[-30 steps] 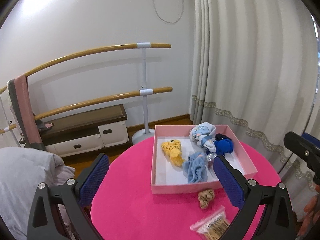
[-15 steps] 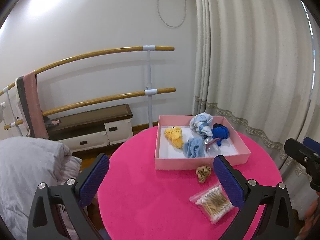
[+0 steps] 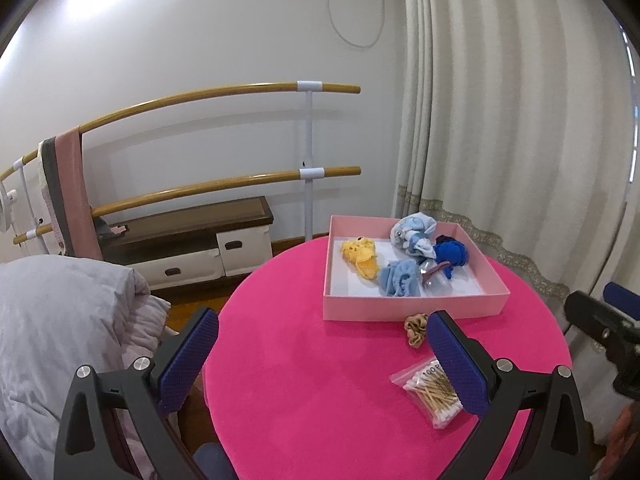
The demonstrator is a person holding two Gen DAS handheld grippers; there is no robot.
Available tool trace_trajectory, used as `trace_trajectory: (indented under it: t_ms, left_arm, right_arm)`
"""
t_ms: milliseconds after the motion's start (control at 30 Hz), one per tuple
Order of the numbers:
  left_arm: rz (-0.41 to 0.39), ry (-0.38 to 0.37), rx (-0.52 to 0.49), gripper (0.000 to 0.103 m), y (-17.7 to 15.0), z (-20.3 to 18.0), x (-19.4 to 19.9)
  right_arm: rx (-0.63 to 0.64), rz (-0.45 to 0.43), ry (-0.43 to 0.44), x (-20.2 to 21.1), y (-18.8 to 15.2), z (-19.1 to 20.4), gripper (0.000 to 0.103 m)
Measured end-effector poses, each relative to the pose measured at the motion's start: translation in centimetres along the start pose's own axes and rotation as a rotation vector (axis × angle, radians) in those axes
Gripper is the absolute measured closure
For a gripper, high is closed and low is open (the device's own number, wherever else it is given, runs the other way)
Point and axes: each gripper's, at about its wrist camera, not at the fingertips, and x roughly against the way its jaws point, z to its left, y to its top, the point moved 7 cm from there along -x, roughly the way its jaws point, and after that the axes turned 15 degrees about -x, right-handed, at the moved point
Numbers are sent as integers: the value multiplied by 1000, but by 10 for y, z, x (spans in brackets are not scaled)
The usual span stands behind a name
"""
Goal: Organize soft objects
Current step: 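Withdraw both tools from the box toward the cotton swab bag, then grasp the cotton swab bag with right gripper while left gripper grasps tan scrunchie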
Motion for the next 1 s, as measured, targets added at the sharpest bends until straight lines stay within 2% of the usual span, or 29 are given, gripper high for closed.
trace_trajectory:
  t_ms: [267, 767, 1000]
  left_arm:
    - [57, 4, -26, 0, -12, -3, -24]
    - [202, -40, -32, 0, -38, -4, -99]
    - [237, -46, -41, 0, -41, -5, -131]
  right_arm:
    - [13, 102, -27, -34, -24, -6, 0]
    - [90, 320, -42, -105, -75, -8, 0]
    - [115, 380, -36, -126, -87, -7, 10]
